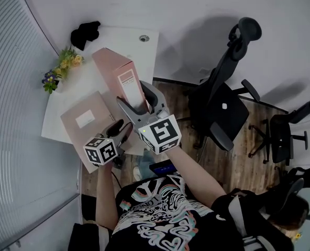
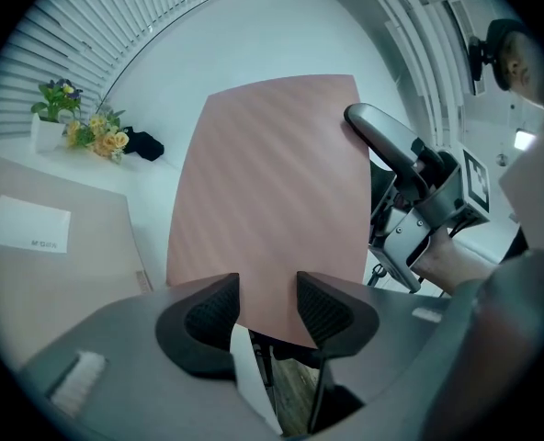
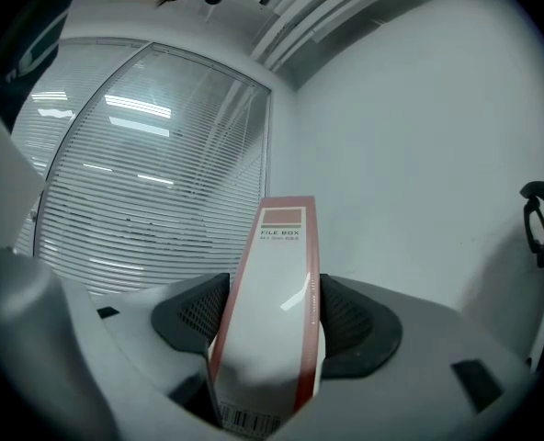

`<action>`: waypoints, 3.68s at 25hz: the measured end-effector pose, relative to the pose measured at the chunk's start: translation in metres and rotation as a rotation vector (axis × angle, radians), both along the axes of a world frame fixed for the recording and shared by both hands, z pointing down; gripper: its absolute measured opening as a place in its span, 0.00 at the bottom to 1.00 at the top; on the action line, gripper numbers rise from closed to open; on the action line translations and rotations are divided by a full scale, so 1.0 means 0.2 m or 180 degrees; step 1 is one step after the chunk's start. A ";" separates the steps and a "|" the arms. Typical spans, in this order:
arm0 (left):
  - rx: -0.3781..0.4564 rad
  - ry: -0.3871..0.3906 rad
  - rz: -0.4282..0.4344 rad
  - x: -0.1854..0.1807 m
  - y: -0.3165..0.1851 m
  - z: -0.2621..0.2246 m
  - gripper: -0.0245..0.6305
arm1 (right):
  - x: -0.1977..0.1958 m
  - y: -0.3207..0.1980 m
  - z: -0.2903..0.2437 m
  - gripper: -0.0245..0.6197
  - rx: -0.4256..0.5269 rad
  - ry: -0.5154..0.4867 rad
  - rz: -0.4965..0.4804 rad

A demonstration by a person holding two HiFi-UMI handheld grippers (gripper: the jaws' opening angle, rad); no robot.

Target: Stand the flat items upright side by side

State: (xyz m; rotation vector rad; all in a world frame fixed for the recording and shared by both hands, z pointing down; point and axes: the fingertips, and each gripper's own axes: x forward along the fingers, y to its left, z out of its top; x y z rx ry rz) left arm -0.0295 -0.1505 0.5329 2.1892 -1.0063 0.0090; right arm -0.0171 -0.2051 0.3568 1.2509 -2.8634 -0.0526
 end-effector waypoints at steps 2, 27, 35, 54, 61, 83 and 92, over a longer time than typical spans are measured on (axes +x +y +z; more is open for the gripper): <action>-0.0014 0.0024 0.0005 0.00 0.00 0.00 0.32 | 0.01 0.00 0.01 0.50 -0.0017 0.0031 0.0021; -0.0036 0.0013 0.0055 0.09 -0.06 0.03 0.31 | 0.14 0.04 0.38 0.49 -0.0510 0.0429 0.0029; -0.0077 0.0001 0.0032 0.10 -0.06 0.05 0.31 | 0.15 0.04 0.46 0.50 -0.0614 0.0468 0.0022; -0.0003 0.0021 -0.0014 0.11 -0.08 0.01 0.32 | 0.19 0.07 0.43 0.51 -0.0663 0.0446 0.0032; 0.0089 -0.0026 -0.0089 0.09 -0.08 -0.03 0.31 | 0.23 0.09 0.40 0.51 -0.0658 0.0348 0.0105; 0.0434 -0.0233 -0.0446 -0.09 0.21 -0.22 0.31 | 0.26 0.45 0.28 0.49 -0.0659 0.0078 0.0138; 0.0421 -0.0483 -0.0964 -0.33 0.40 -0.21 0.31 | 0.12 0.63 0.31 0.45 -0.0725 0.0093 -0.0190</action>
